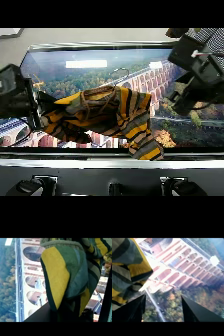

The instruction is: Fold the clothes and pants, and hang the long-sleeved shirts on hangers.

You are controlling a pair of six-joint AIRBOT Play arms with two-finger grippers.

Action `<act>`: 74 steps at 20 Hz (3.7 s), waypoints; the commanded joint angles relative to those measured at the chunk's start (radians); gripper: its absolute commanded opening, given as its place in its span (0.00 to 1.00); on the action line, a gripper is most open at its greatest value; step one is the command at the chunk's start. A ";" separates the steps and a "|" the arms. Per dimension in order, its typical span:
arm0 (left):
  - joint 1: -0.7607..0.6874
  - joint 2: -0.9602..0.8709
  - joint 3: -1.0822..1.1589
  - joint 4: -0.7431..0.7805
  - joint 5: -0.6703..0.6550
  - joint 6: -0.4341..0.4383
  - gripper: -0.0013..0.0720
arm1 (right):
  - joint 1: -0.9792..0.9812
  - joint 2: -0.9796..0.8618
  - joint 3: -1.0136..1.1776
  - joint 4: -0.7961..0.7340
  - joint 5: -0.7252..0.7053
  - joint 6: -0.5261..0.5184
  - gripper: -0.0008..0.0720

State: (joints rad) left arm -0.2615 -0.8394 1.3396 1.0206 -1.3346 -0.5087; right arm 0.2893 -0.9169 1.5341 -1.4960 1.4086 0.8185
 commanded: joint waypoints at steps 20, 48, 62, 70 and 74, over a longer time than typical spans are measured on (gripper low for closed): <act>0.000 0.006 -0.071 0.000 0.071 -0.016 0.04 | -0.285 -0.166 -0.211 0.374 0.051 -0.244 0.84; 0.000 -0.008 -0.071 0.002 0.119 -0.111 0.33 | -0.217 -0.209 -0.214 0.516 -0.126 -0.515 0.04; 0.056 -0.008 -0.071 0.286 0.457 -1.143 0.85 | -0.217 0.248 -0.214 -0.174 -0.118 0.249 0.04; 0.051 -0.008 -0.071 0.280 0.457 -1.188 0.85 | -0.217 0.394 -0.175 -0.651 0.076 0.850 0.03; 0.051 -0.008 -0.071 0.278 0.457 -1.188 0.85 | -0.217 0.300 -0.064 -0.862 0.200 0.917 0.03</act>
State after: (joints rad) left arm -0.2108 -0.8474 1.2690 1.3003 -0.8791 -1.6844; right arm 0.0719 -0.5686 1.4017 -2.1593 1.5032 1.6192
